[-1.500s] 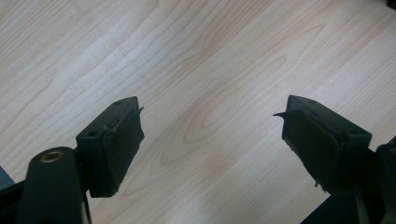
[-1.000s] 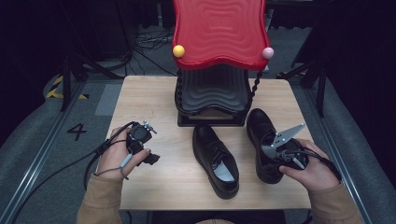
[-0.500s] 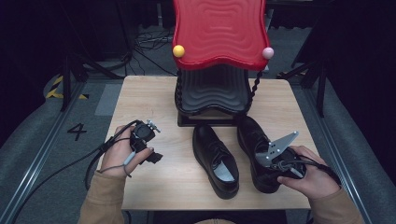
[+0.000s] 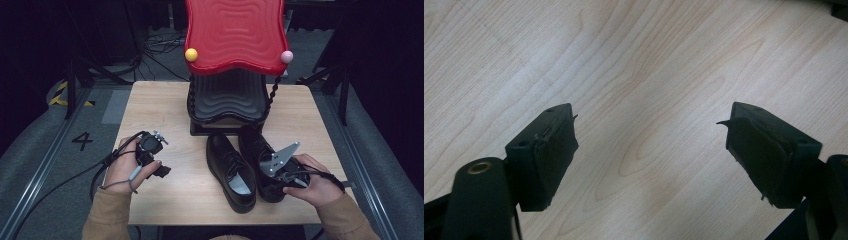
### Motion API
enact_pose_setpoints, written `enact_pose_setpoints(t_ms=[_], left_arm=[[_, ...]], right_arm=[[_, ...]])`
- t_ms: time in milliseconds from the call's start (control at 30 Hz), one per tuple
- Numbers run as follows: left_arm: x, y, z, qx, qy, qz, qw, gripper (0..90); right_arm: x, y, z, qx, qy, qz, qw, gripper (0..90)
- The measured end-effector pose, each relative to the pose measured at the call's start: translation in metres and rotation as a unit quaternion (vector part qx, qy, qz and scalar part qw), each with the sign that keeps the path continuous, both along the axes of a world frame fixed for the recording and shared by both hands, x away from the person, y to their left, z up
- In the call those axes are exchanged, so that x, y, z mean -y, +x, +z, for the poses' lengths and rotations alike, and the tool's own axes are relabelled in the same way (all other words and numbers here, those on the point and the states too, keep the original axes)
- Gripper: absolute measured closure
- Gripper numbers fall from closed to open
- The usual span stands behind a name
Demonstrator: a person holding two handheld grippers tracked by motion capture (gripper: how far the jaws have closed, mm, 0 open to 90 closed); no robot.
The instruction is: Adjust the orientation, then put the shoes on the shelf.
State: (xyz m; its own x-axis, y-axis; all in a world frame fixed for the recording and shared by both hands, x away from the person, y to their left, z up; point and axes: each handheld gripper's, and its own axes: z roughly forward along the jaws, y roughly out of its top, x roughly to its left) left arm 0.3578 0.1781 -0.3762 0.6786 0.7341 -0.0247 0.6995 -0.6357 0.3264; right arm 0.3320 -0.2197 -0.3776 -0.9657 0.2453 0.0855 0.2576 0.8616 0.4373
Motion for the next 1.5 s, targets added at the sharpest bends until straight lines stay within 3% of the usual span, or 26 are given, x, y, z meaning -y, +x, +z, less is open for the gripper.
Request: enact_pose_setpoints(t_ms=[100, 300, 433, 667, 800, 1000, 1100, 1200, 1400, 1500], left_arm=[[-0.001, -0.001, 0.001, 0.000, 0.001, 0.002, 1.0000, 20.7], [-0.001, 0.000, 0.000, -0.001, 0.001, 0.001, 1.0000, 20.7], [0.000, 0.001, -0.001, -0.003, 0.001, 0.000, 1.0000, 20.7], [0.001, 0.003, -0.001, -0.005, -0.002, 0.000, 1.0000, 20.7], [0.001, 0.003, -0.001, -0.003, -0.002, -0.004, 1.0000, 20.6], [0.002, 0.004, -0.001, -0.006, -0.001, -0.004, 1.0000, 20.6], [0.002, 0.004, -0.002, -0.006, 0.002, -0.005, 1.0000, 20.6], [0.002, 0.004, -0.002, -0.006, 0.000, -0.003, 1.0000, 20.6], [0.002, 0.003, -0.002, -0.005, 0.003, -0.003, 1.0000, 20.6], [0.002, 0.001, -0.002, -0.004, 0.003, -0.003, 1.0000, 20.6]], right_arm=[[-0.003, 0.006, -0.009, 0.002, -0.005, -0.006, 1.0000, 75.8], [-0.008, 0.006, -0.018, 0.014, -0.014, 0.012, 0.9997, 75.8], [-0.011, 0.003, -0.020, -0.001, -0.004, 0.031, 0.9995, 75.9], [-0.010, 0.005, -0.029, -0.026, -0.018, 0.025, 0.9992, 76.0], [-0.015, 0.007, -0.036, -0.014, -0.038, 0.021, 0.9990, 76.2], [-0.014, 0.006, -0.035, -0.009, -0.035, 0.022, 0.9991, 75.6], [-0.009, 0.006, -0.030, -0.018, -0.011, 0.000, 0.9998, 66.8], [-0.005, 0.005, -0.022, -0.019, -0.006, -0.017, 0.9997, 61.8], [0.000, 0.002, -0.007, -0.019, 0.004, -0.068, 0.9975, 58.6], [-0.001, 0.002, -0.004, -0.016, 0.006, -0.080, 0.9967, 57.4]])
